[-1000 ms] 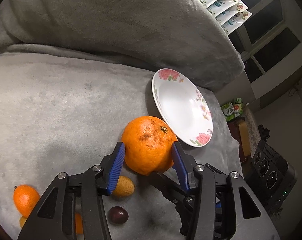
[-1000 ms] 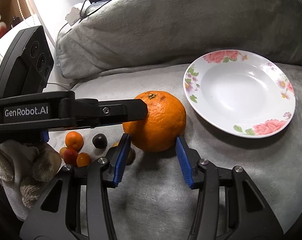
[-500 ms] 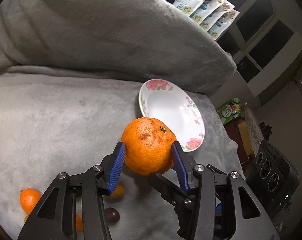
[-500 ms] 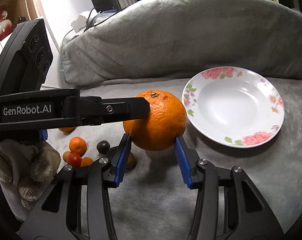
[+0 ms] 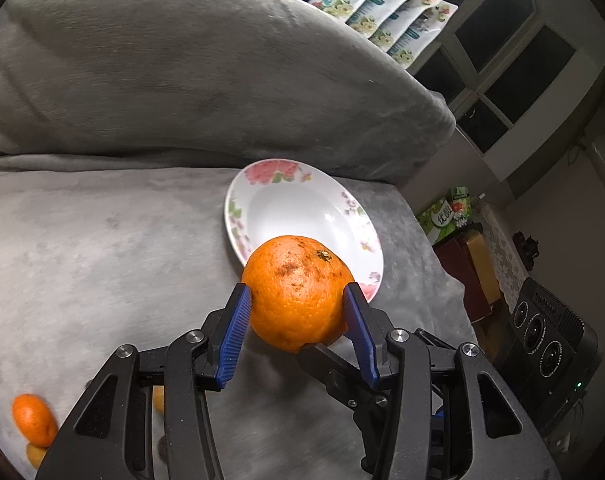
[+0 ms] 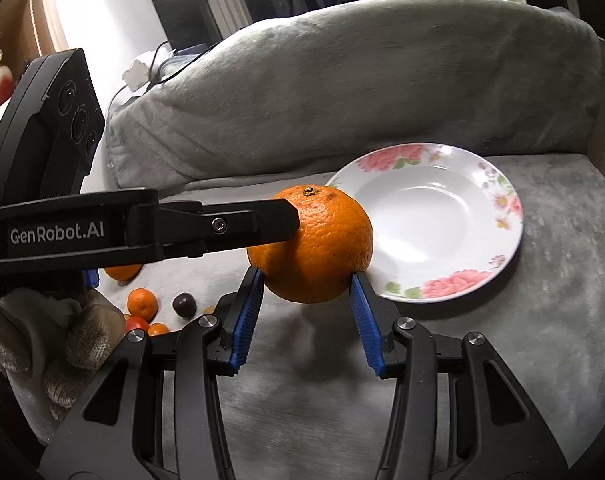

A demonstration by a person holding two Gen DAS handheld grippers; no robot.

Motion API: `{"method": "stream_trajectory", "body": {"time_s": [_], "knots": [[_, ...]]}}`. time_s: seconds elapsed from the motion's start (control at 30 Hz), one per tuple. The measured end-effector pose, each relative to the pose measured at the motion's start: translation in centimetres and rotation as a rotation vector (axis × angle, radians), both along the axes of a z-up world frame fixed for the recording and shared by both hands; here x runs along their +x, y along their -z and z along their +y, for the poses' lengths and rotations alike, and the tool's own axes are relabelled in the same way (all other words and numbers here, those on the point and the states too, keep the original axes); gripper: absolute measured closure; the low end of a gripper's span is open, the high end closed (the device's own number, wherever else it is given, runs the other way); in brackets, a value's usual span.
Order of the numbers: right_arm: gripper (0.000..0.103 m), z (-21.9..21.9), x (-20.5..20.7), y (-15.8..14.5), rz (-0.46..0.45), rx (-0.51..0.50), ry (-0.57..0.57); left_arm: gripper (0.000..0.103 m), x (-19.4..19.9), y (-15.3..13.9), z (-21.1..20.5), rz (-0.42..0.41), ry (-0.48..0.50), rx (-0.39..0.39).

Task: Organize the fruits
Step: 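Grasp the large orange with the right tool, carry it onto the plate, release, then withdraw the right tool from the plate toward the small fruits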

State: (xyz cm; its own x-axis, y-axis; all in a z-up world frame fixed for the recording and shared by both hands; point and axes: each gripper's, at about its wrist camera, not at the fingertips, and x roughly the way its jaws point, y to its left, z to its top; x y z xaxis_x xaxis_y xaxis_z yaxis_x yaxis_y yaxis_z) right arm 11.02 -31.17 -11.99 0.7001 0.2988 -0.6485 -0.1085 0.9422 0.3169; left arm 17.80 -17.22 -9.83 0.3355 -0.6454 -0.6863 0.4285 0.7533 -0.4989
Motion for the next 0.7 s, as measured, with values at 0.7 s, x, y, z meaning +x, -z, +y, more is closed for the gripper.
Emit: {"method": "stream_trajectory", "body": {"time_s": [0.7], "knots": [[0.062, -4.1, -1.8, -2.5, -0.057, -0.005, 0.057, 0.060, 0.3, -2.3, -0.3, -0.025, -0.020, -0.024]]}}
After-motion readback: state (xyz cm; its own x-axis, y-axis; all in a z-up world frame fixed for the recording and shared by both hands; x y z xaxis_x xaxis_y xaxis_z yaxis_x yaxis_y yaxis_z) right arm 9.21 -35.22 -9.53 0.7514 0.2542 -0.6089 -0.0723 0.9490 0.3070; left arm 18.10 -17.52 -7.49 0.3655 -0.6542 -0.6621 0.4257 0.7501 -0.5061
